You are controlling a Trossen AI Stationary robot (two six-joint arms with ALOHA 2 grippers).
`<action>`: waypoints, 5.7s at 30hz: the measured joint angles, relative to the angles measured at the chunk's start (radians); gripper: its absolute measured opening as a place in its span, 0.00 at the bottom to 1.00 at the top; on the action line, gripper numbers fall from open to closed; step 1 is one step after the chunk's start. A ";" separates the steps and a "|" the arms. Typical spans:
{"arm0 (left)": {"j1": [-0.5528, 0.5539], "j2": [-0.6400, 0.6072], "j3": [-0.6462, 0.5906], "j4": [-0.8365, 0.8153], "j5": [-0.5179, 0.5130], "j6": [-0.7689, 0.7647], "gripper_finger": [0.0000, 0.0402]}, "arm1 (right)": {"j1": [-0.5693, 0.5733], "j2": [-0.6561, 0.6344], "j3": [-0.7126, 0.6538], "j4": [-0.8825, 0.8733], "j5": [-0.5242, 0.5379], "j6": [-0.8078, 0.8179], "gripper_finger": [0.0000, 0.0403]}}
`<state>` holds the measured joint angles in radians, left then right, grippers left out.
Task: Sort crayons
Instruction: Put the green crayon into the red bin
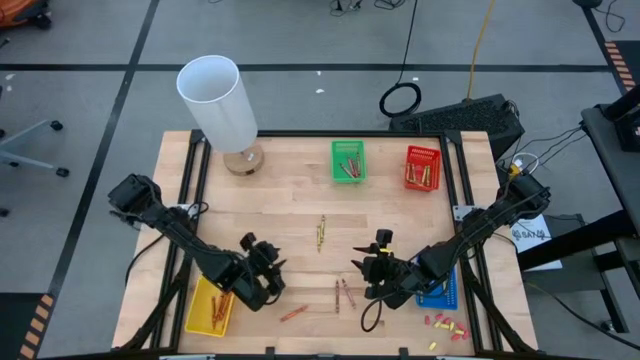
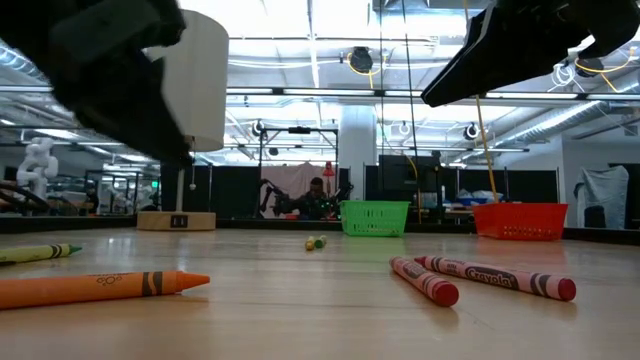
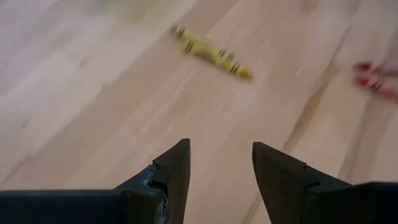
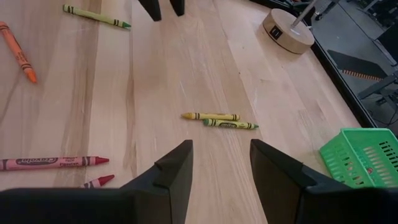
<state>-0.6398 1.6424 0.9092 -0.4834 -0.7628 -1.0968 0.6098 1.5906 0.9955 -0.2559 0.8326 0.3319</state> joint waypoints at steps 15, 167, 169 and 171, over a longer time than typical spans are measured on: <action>0.177 0.088 0.000 0.420 -0.079 0.360 0.43 | -0.002 0.000 0.000 0.001 0.000 0.000 0.36; -0.117 0.267 0.125 -0.100 0.170 -0.049 0.28 | -0.008 0.000 0.000 0.001 0.000 0.019 0.36; -0.117 0.268 0.124 -0.097 0.173 -0.049 0.25 | -0.008 0.000 0.000 0.000 0.000 0.019 0.36; -0.119 0.269 0.124 -0.097 0.174 -0.049 0.21 | -0.008 0.000 0.000 0.001 0.000 0.019 0.36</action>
<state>-0.7584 1.9114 1.0335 -0.5800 -0.5883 -1.1460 0.6014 1.5909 0.9955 -0.2553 0.8325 0.3508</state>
